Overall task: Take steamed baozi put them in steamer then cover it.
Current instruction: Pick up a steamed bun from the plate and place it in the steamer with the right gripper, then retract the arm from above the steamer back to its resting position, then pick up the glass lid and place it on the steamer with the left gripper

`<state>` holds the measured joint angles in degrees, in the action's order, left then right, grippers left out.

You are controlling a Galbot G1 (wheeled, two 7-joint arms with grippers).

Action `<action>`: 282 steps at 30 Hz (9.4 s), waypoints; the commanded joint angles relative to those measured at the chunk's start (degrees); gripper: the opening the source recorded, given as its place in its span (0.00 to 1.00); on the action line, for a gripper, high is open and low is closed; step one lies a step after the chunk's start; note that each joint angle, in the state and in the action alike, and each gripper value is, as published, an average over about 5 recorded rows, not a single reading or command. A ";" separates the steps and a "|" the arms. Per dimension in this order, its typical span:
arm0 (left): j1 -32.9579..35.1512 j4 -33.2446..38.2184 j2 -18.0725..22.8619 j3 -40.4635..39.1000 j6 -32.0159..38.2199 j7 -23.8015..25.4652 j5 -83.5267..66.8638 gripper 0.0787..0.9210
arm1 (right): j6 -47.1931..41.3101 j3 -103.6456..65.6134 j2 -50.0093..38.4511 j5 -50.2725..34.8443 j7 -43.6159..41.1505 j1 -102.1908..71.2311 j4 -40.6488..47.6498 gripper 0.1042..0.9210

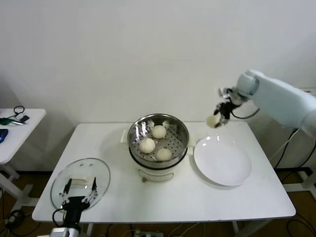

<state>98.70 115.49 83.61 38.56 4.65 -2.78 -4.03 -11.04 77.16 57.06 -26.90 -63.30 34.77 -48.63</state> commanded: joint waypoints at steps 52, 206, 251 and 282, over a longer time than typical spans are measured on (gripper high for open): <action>-3.29 -3.86 -2.53 -1.00 0.43 0.16 -2.25 0.88 | -7.83 17.56 15.69 -20.05 10.83 0.32 -7.00 0.71; -18.94 -19.76 -11.45 0.50 -5.14 -7.02 75.65 0.08 | 15.50 -113.77 10.82 8.82 49.95 -109.69 -48.21 0.88; -52.61 2.42 -24.45 -47.19 -49.65 23.00 76.90 0.08 | 15.59 -110.96 13.13 15.60 49.52 -101.55 -40.40 0.88; -53.13 -20.44 1.61 -47.82 -49.65 16.96 86.27 0.08 | 16.89 -115.00 12.71 15.50 49.02 -104.14 -40.20 0.88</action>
<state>46.59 101.06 79.96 -9.11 -42.20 14.42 79.74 5.78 -37.48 69.76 -11.50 -14.18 -69.26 -88.92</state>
